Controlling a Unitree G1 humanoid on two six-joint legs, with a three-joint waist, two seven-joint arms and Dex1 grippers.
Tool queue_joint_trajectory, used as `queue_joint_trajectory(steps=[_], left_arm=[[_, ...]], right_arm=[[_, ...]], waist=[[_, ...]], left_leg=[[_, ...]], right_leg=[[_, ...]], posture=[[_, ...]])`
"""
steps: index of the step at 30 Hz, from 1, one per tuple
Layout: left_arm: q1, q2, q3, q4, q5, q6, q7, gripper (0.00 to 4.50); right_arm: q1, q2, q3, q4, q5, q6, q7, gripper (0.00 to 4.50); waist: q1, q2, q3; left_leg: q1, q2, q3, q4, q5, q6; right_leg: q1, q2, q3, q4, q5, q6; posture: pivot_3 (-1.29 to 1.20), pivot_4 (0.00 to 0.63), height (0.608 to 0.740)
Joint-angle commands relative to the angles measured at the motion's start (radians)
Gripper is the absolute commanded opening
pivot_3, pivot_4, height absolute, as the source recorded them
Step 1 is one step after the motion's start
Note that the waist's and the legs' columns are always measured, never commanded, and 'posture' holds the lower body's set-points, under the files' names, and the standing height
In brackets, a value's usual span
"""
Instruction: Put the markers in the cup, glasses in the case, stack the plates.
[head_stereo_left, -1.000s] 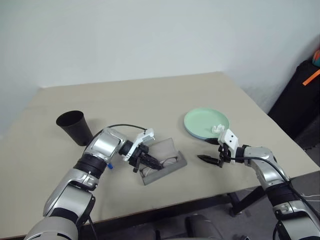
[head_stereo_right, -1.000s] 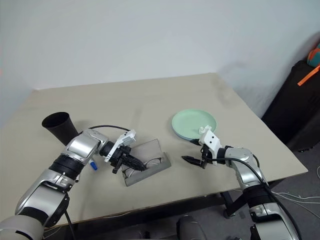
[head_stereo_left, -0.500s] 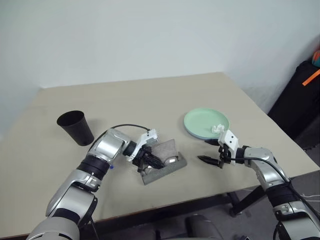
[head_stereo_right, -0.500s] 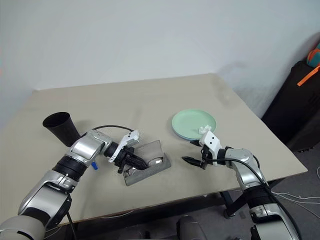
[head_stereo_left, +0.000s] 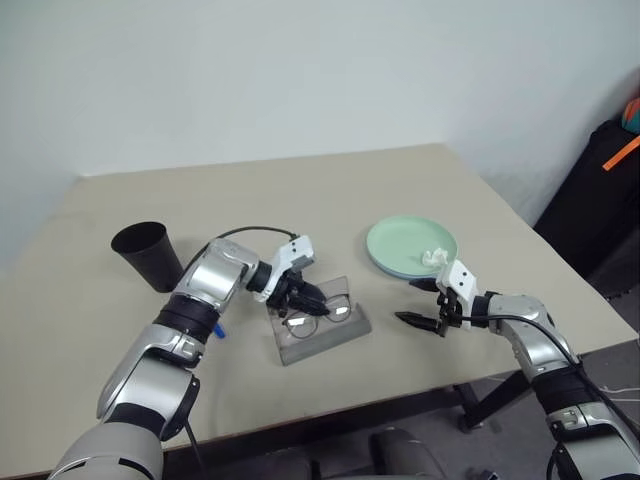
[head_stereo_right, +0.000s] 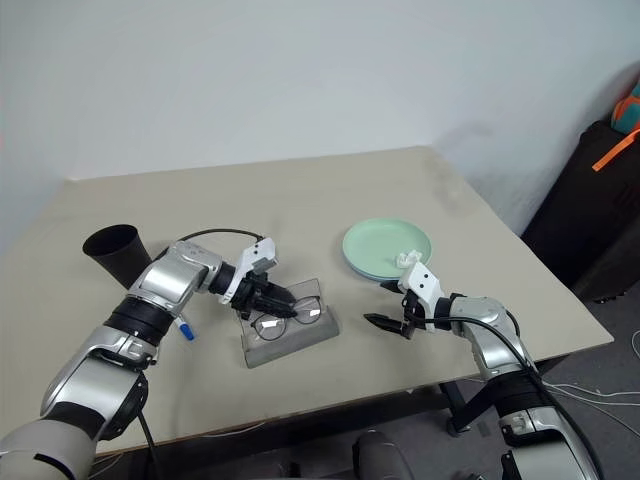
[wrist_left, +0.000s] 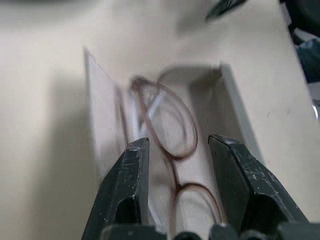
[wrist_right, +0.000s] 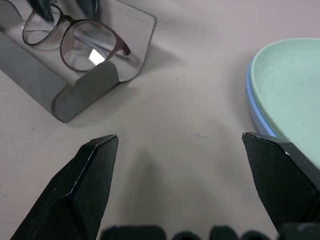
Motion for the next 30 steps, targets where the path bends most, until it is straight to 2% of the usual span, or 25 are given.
queue_joint_trajectory(steps=[1, 4, 8, 11, 15, 26, 30], left_arm=[[-0.005, 0.015, 0.008, -0.054, -0.022, 0.007, -0.04, 1.99], [0.027, 0.013, -0.005, -0.074, -0.012, 0.006, -0.03, 1.99], [0.004, -0.034, 0.054, -0.032, -0.032, 0.011, 0.047, 1.99], [-0.009, -0.044, 0.065, -0.009, -0.014, -0.04, 0.092, 1.43], [-0.029, -0.052, 0.069, 0.024, 0.004, -0.098, 0.135, 0.07], [-0.032, -0.036, 0.012, 0.087, 0.137, -0.344, 0.168, 0.03], [-0.024, -0.026, -0.005, 0.077, 0.158, -0.376, 0.134, 0.03]], right_arm=[[-0.025, -0.01, -0.009, -0.027, -0.002, -0.008, 0.0, 4.31], [-0.028, -0.006, -0.009, -0.025, -0.004, -0.009, -0.002, 4.31], [-0.023, -0.005, -0.01, -0.026, -0.005, -0.011, -0.002, 4.31], [-0.022, -0.005, -0.011, -0.029, -0.006, -0.009, -0.002, 4.31], [-0.024, -0.002, -0.011, -0.026, -0.006, -0.01, -0.004, 4.31], [-0.019, -0.003, -0.014, -0.03, -0.004, -0.01, -0.007, 4.31], [-0.022, -0.002, -0.013, -0.025, -0.005, -0.013, -0.009, 4.31]], waist=[[0.0, 0.0, 0.0], [0.0, 0.0, 0.0], [0.001, 0.0, 0.0], [0.001, 0.0, 0.0], [0.0, 0.0, 0.0], [0.001, 0.0, 0.0], [0.0, 0.0, 0.0]], left_leg=[[0.0, 0.0, 0.0, 0.0, 0.0, 0.0], [0.0, 0.0, 0.0, 0.0, 0.0, 0.0], [0.0, 0.0, 0.0, 0.0, 0.0, 0.0], [0.0, 0.0, 0.0, 0.001, 0.0, 0.0], [0.0, 0.0, 0.0, 0.001, 0.0, 0.0], [0.0, -0.001, 0.0, 0.001, 0.0, 0.0], [0.0, -0.001, 0.0, 0.001, 0.0, 0.0]], right_leg=[[0.0, 0.0, 0.0, 0.0, 0.0, 0.0], [0.0, 0.0, 0.0, 0.0, 0.0, 0.0], [0.0, 0.0, 0.0, 0.0, 0.0, 0.0], [0.0, 0.0, 0.0, 0.0, 0.0, 0.0], [0.0, 0.0, 0.0, 0.0, 0.0, 0.0], [0.0, 0.0, 0.001, 0.0, 0.0, 0.001], [0.0, 0.0, 0.002, 0.0, 0.0, 0.001]], posture=[[0.0, 0.0, 0.74], [0.0, 0.0, 0.74], [0.0, 0.0, 0.74], [0.0, 0.0, 0.74], [0.0, 0.0, 0.74], [0.0, 0.0, 0.74], [0.0, 0.0, 0.74]])
